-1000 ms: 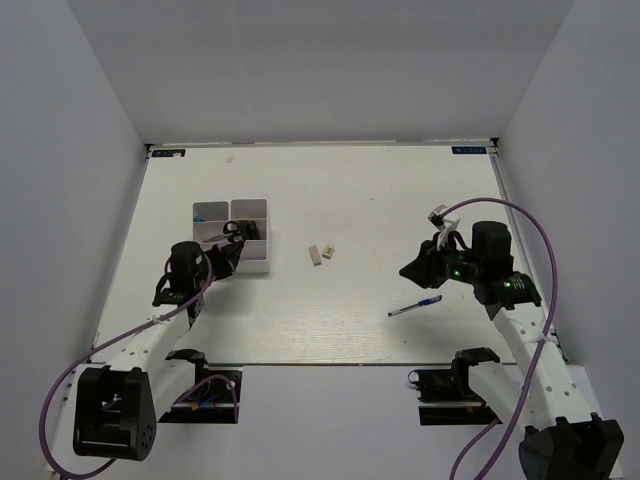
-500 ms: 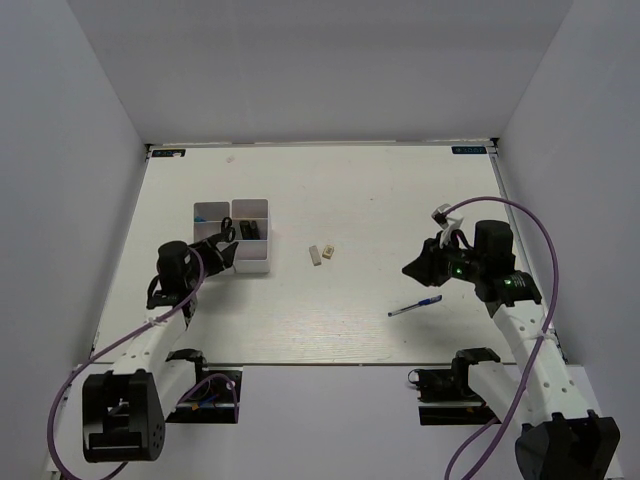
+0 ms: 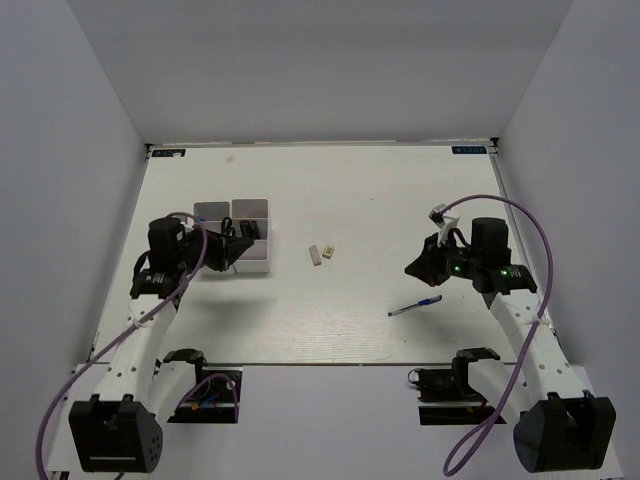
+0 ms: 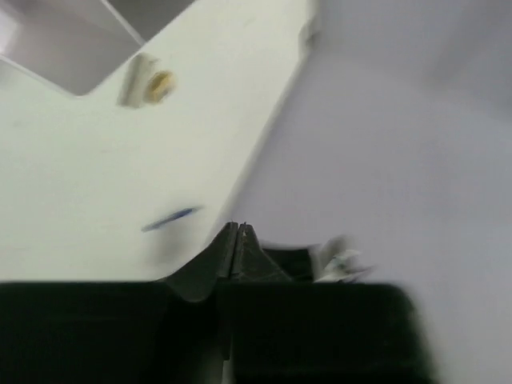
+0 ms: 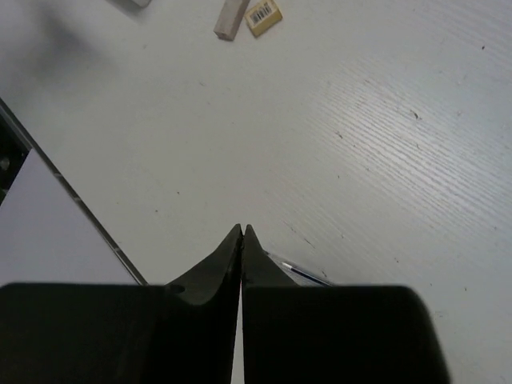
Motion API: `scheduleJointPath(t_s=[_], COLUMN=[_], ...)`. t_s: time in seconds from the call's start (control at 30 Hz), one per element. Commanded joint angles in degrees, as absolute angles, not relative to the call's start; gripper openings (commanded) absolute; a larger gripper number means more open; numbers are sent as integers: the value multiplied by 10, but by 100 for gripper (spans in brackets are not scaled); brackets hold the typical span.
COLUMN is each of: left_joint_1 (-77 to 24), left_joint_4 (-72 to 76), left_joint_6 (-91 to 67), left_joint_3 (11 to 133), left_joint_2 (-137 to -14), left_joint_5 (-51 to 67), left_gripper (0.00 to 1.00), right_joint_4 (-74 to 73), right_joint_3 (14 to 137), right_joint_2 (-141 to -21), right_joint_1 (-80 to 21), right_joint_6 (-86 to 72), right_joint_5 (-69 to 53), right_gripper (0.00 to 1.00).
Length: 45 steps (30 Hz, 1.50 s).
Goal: Sort the stationery into containers
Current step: Place the stationery into the container, then grab a piece of stationery with the left arm
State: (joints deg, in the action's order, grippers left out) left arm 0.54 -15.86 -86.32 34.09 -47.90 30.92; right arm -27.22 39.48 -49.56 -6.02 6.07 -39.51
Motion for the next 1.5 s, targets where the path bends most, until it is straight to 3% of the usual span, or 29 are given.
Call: scheduleJointPath(t_s=[0.0, 0.03, 0.07, 0.13, 0.2, 0.23, 0.3, 0.33, 0.37, 0.43, 0.5, 0.57, 0.63, 0.7, 0.83, 1.47], left_joint_1=[-36, -77, -91, -156, -191, -237, -263, -293, -301, -319, -336, -351, -367, -373, -366, -378], left_joint_4=[-366, -407, -446, -480, -506, -516, -524, -526, -528, -545, -553, -566, -577, -577, -556, -512], left_joint_6=[-554, -522, -474, -419, -370, -358, -344, -343, -338, -337, -338, -336, -344, -352, -408, -460], left_joint_3=[428, 442, 492, 522, 582, 598, 658, 690, 706, 770, 833, 863, 918, 946, 967, 984], left_joint_2=[-530, -565, -576, -632, -663, -718, -771, -814, -854, -913, -969, -1038, -1083, -1116, -1157, -1250], left_joint_5=[363, 306, 286, 203, 151, 117, 73, 27, 17, -10, -23, -41, -56, -79, -75, -131], left_gripper=[8, 34, 45, 56, 60, 61, 56, 45, 18, 3, 7, 29, 35, 49, 55, 55], right_joint_4=[-289, -293, -297, -299, -299, -304, -304, -307, -305, -305, -300, -300, -300, -301, -301, -304], right_joint_3=[407, 412, 418, 426, 432, 435, 439, 440, 439, 439, 434, 435, 436, 438, 437, 437], right_joint_2=[-526, -544, -551, -570, -584, -595, -607, -615, -617, -620, -618, -620, -623, -622, -621, -616], right_joint_1=[-61, -62, -64, -64, -65, -67, -68, -66, -65, -65, -65, -64, -64, -62, -63, -61], right_joint_6=[62, 60, 59, 58, 56, 56, 57, 55, 53, 54, 52, 52, 53, 55, 55, 54], right_joint_5=[-374, -368, -347, -333, -301, -284, -265, -259, -251, -248, -244, -236, -232, -231, -237, -246], right_gripper=[0, 3, 20, 56, 62, 62, 49, 40, 30, 28, 28, 32, 33, 33, 34, 36])
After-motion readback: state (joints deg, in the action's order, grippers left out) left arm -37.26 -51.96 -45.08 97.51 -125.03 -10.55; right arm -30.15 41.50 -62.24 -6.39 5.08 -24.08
